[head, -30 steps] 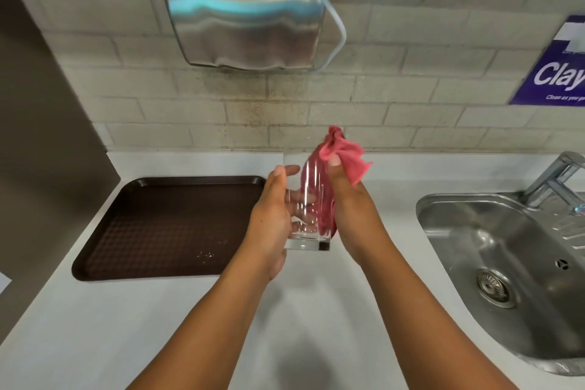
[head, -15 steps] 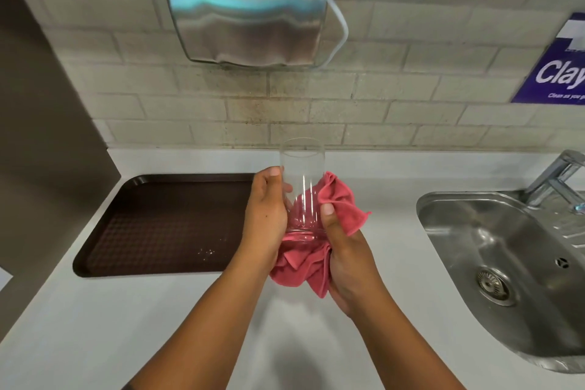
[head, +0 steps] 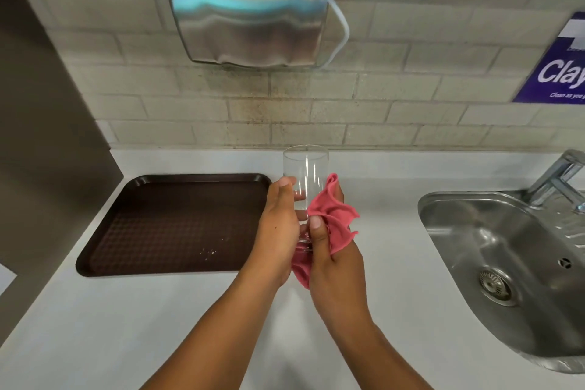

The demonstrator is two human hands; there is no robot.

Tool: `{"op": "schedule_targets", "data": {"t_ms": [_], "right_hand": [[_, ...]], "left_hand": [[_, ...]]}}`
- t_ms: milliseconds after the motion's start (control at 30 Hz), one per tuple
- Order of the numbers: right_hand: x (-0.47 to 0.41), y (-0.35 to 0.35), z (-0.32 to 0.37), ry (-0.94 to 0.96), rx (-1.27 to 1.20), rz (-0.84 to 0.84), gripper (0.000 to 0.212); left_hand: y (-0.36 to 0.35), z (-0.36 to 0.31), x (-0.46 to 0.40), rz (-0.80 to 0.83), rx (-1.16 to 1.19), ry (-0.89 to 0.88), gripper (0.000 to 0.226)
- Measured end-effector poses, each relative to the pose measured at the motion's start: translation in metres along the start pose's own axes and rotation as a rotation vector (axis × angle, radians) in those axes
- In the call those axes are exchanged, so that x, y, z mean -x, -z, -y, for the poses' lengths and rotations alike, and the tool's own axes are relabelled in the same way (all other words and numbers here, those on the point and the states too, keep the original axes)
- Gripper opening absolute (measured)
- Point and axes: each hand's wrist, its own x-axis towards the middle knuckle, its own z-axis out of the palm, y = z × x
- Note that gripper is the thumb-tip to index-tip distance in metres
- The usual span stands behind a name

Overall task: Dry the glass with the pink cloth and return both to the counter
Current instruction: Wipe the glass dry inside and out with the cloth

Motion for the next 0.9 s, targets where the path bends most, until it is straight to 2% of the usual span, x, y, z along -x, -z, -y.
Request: {"op": "schedule_targets", "data": {"t_ms": [67,167,233,300,367,467,533,633,767,900], "right_hand": [[0.008,-0.003,-0.003,0.055,0.032,-0.008,0.07],[0.012,-0.004,0.005,0.213,0.221,0.014,0.059],[0.003,-0.002,0.018,0.344,0.321,0.056,0.062],[-0.014,0.002,0.031,0.411,0.367,0.086,0.072],[-0.033,0.006,0.046,0.388,0.376,0.104,0.064],[-0.051,0.013,0.056,0.261,0.226,0.021,0.027],[-0.051,0.017,0.052,0.113,0.099,-0.031,0.035],[-0.036,0.017,0.038,0.04,0.036,-0.05,0.037],[-0.025,0.022,0.027,0.095,-0.029,-0.103,0.028],[-0.051,0.042,0.055,0.21,0.039,-0.215,0.03]], "left_hand": [[-0.001,-0.002,0.002,0.012,0.003,0.04,0.042],[0.0,-0.007,0.006,0.014,0.118,0.138,0.051],[0.001,-0.006,0.007,0.046,0.14,0.151,0.051],[0.0,-0.002,0.009,0.104,0.037,0.095,0.047],[-0.002,0.001,0.011,0.138,-0.023,0.049,0.052],[-0.004,0.0,0.015,0.179,-0.017,-0.04,0.067],[-0.004,-0.002,0.017,0.192,-0.037,-0.077,0.07],[0.0,-0.004,0.014,0.153,0.004,-0.01,0.07],[0.006,-0.002,0.012,0.164,0.015,0.066,0.077],[0.007,0.002,0.016,0.194,-0.19,-0.046,0.074]]}}
